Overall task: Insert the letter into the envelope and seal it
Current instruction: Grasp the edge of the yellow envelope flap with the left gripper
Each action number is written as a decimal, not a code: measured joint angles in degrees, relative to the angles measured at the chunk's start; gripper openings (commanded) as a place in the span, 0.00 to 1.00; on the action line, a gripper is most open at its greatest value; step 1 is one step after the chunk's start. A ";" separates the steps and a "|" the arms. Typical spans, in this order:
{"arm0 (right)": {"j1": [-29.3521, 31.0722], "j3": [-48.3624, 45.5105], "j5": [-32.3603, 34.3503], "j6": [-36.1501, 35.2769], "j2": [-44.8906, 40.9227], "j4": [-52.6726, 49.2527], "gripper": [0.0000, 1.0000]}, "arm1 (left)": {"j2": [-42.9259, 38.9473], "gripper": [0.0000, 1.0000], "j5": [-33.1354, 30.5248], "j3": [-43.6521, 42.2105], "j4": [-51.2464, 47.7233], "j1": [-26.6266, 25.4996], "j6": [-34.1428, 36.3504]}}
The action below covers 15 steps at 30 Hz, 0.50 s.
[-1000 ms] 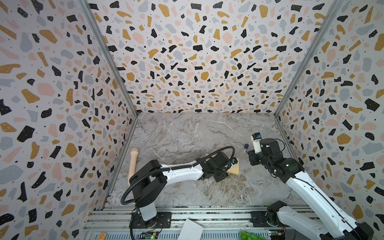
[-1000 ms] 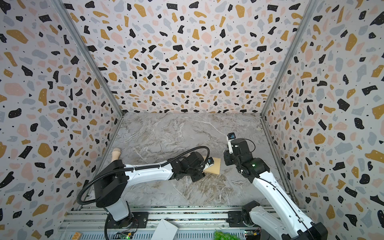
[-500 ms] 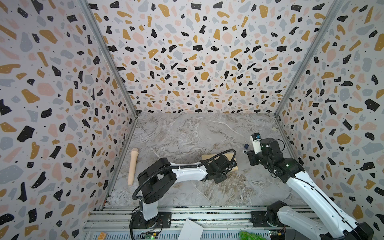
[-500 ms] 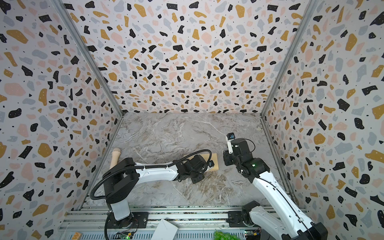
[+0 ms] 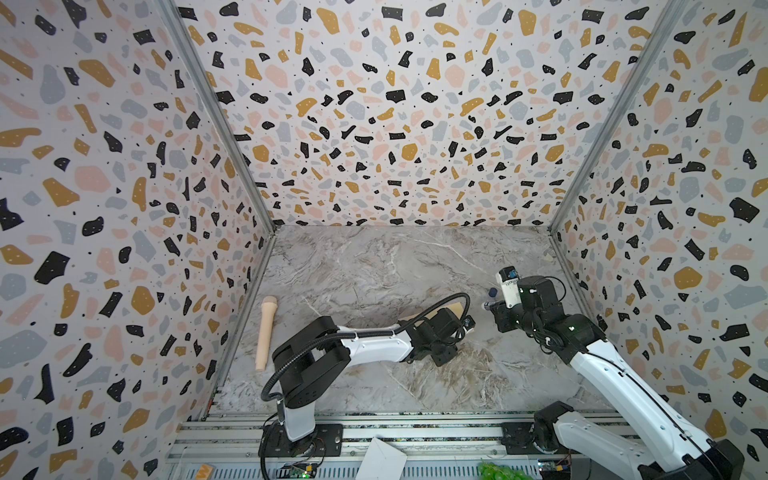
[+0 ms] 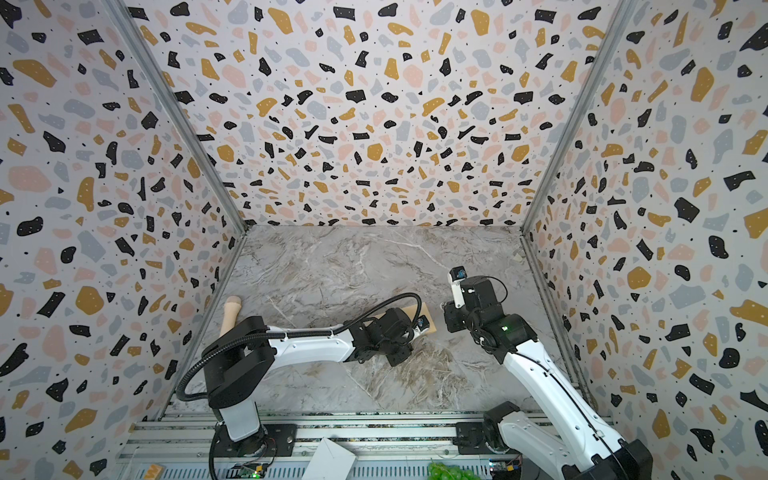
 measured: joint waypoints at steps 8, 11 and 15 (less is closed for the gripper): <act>0.00 1.14 -1.55 -0.24 0.81 0.00 0.00 | -12.28 0.41 6.56 -4.90 7.61 4.61 -4.96; 0.00 1.18 -1.81 -0.22 0.87 0.00 0.00 | -11.37 0.32 7.15 -5.01 8.33 6.88 -6.03; 0.00 1.55 -1.92 -0.22 1.31 -0.04 0.00 | -6.60 0.24 8.28 -4.98 8.24 7.39 -6.86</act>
